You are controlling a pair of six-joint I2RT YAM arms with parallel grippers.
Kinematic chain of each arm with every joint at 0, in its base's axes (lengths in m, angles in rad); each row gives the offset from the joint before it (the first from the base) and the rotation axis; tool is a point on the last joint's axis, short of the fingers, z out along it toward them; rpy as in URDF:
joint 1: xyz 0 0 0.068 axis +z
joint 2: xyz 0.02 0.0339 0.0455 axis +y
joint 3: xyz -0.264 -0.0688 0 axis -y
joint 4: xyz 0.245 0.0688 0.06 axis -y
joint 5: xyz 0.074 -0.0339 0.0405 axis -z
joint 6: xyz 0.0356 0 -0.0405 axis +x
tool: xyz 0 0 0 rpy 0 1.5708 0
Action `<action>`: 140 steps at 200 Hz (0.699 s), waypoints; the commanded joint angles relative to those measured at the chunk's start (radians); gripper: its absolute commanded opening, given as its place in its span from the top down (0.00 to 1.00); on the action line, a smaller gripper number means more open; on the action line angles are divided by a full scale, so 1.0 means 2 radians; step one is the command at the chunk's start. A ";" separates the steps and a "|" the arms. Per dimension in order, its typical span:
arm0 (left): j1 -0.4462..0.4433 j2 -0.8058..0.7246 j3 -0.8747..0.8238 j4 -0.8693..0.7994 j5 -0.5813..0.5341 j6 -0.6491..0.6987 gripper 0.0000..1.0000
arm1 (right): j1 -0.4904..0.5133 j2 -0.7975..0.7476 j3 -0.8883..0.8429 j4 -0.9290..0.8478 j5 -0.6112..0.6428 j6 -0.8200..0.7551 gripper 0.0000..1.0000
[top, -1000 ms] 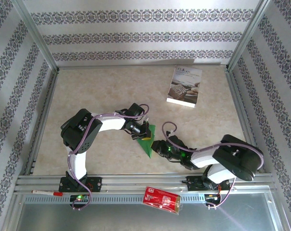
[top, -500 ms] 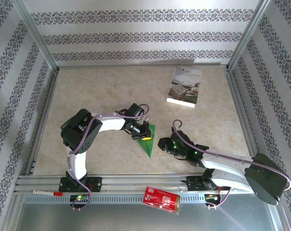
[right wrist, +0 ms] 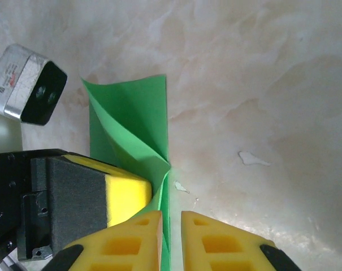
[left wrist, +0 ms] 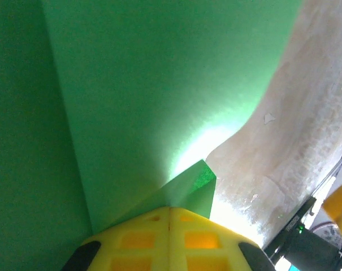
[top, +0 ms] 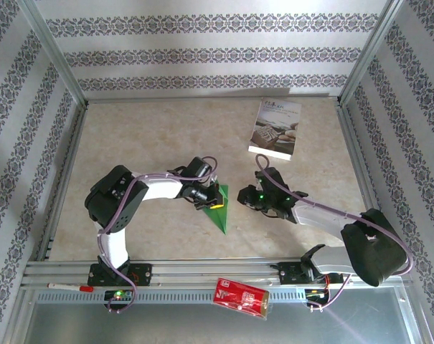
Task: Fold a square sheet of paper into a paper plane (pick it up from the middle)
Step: Fourth fold the wing at the center of the table.
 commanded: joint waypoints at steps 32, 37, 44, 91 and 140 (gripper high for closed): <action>0.001 -0.018 -0.052 0.008 -0.094 -0.058 1.00 | -0.015 -0.004 0.030 -0.068 -0.072 -0.066 0.83; 0.001 -0.019 -0.056 0.012 -0.096 -0.062 1.00 | -0.009 -0.004 0.029 -0.064 -0.078 -0.065 0.83; 0.001 -0.020 -0.058 0.014 -0.098 -0.066 1.00 | 0.000 -0.005 0.027 -0.059 -0.083 -0.064 0.83; 0.000 -0.017 -0.064 0.023 -0.099 -0.070 1.00 | 0.089 0.005 0.029 -0.020 -0.069 -0.041 0.84; 0.000 -0.007 -0.065 0.029 -0.092 -0.073 1.00 | 0.134 0.061 0.051 0.009 -0.070 -0.036 0.87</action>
